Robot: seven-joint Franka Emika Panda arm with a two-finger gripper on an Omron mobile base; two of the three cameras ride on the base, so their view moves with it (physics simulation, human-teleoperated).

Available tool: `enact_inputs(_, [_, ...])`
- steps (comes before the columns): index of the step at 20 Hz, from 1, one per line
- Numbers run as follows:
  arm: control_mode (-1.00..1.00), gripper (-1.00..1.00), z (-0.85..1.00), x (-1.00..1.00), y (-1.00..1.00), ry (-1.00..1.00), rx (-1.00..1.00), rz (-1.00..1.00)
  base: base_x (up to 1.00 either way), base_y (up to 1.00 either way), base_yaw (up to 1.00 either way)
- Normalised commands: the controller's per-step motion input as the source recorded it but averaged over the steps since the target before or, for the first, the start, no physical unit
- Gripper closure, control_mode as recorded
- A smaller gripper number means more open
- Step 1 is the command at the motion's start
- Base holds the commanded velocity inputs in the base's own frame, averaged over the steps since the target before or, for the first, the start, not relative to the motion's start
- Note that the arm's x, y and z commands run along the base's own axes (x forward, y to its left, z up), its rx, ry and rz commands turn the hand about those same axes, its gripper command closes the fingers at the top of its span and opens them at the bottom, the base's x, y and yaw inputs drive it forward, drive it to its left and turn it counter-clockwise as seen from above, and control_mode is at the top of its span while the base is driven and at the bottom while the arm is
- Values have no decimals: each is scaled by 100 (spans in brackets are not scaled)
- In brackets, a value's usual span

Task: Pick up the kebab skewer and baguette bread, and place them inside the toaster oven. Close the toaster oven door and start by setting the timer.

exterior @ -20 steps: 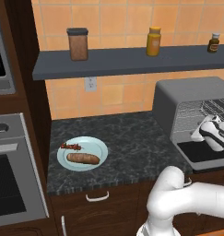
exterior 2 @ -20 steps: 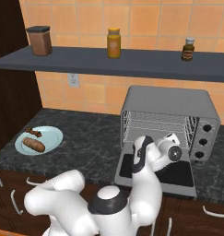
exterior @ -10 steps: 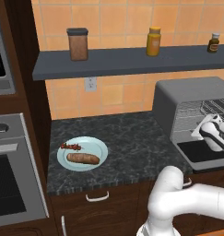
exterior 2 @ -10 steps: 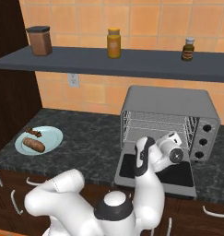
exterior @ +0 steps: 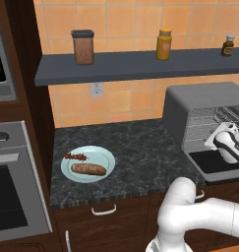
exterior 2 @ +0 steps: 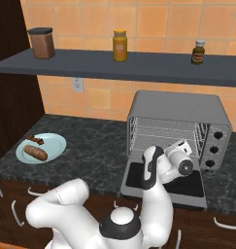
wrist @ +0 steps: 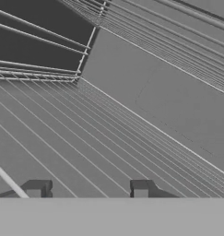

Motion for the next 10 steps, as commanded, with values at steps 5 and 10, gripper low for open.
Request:
enact_inputs(5, [-100,100,0,-10,0,0,0,-2,0,0,0])
enact_inputs(10, [-100,100,0,-23,0,0,0,-1,0,0,0])
